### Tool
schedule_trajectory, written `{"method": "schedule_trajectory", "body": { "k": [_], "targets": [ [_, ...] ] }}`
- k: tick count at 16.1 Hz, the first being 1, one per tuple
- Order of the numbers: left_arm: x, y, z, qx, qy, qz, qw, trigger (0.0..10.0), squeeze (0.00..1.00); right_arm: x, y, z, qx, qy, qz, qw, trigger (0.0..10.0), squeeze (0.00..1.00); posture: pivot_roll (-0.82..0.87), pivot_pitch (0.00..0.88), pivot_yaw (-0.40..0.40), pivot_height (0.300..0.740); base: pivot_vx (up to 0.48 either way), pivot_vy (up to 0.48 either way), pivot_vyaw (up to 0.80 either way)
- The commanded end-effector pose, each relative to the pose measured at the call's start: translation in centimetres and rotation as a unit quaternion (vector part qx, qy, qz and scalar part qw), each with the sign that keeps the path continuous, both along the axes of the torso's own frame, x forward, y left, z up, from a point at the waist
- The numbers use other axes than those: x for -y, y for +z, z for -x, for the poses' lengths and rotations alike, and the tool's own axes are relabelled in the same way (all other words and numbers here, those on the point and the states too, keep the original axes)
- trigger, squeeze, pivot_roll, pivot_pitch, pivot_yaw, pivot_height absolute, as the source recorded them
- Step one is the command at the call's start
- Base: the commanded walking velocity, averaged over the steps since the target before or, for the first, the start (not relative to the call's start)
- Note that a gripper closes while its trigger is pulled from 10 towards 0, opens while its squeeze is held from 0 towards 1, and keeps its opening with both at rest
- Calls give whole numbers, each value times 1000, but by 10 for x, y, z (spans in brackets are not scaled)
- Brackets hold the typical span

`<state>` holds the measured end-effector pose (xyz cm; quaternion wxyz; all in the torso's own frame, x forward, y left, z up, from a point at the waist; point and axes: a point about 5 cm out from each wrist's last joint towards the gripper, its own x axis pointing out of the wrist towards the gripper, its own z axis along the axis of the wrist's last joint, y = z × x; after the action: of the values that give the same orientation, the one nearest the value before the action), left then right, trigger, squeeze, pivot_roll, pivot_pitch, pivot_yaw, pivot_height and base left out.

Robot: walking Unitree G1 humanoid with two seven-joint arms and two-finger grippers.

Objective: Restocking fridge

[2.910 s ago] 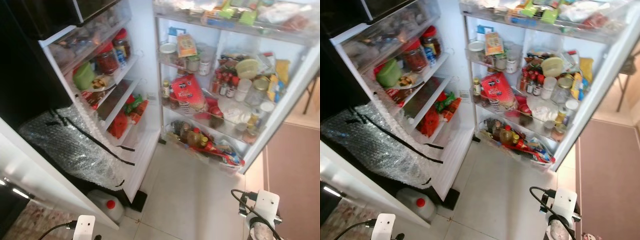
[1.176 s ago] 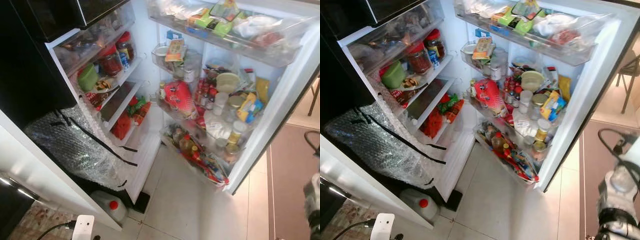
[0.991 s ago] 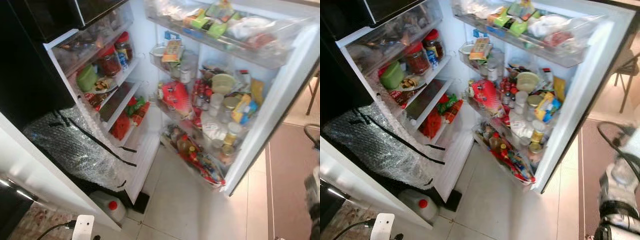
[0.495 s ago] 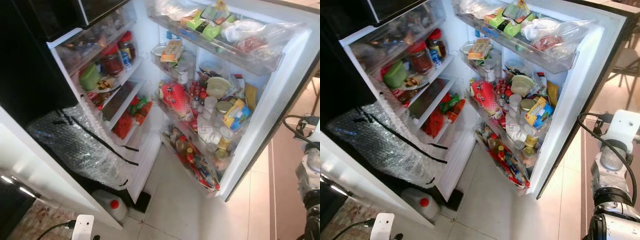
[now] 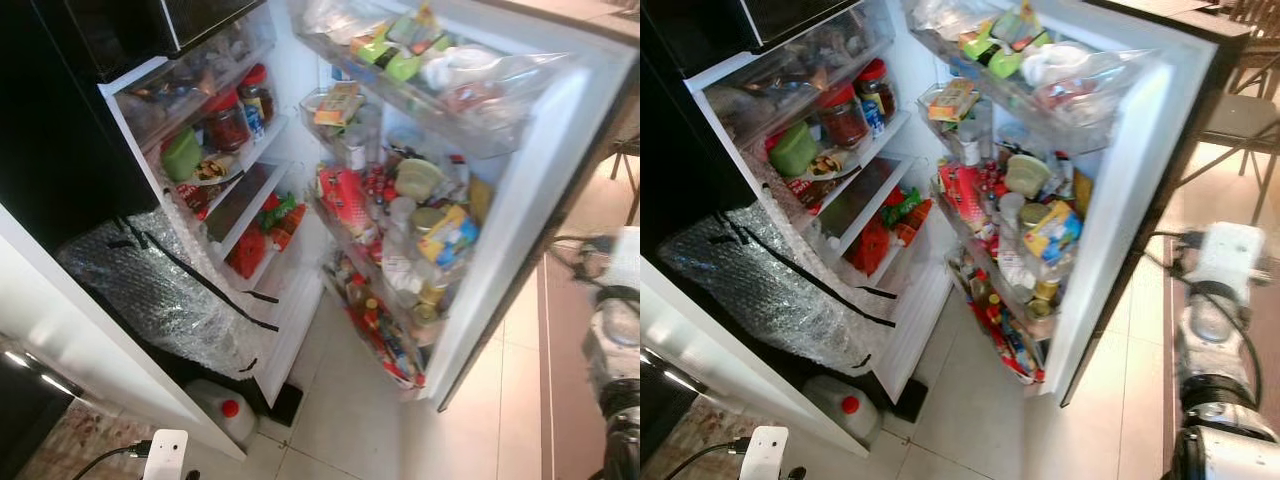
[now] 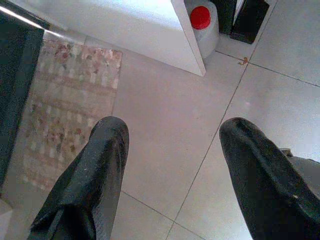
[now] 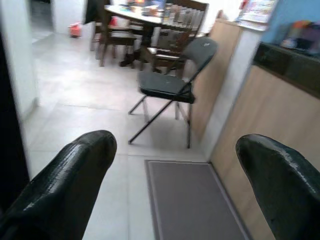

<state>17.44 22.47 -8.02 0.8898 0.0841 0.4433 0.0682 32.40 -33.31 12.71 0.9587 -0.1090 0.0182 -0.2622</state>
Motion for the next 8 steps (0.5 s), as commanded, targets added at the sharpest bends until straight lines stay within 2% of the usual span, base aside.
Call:
{"method": "schedule_trajectory", "body": {
  "k": [1, 4, 5, 7, 8],
  "targets": [
    [-6, 0, 3, -7, -1, -9, 1000, 10000, 0, -17, -5, -8, -18, 48, -2, 999, 10000, 0, -45, 6, 111, 740, 0, 0, 0],
    [-6, 0, 3, -7, -1, -9, 1000, 10000, 0, -28, -11, -11, -25, 85, -11, 996, 10000, 0, -44, 7, 112, 740, 0, 0, 0],
    [-5, 0, 3, -7, -1, -9, 1000, 10000, 0, -38, -17, -12, -33, 116, -15, 993, 10000, 0, -43, 6, 110, 740, 0, 0, 0],
    [-5, 0, 3, -7, -1, -9, 1000, 10000, 0, -44, -19, -13, -37, 134, -18, 990, 10000, 0, -43, 6, 108, 740, 0, 0, 0],
    [-5, -1, 4, -7, -1, -10, 1000, 10000, 0, -54, -20, -16, -36, 162, -22, 986, 10000, 0, -43, 4, 107, 740, 0, 0, 0]
  ]
}}
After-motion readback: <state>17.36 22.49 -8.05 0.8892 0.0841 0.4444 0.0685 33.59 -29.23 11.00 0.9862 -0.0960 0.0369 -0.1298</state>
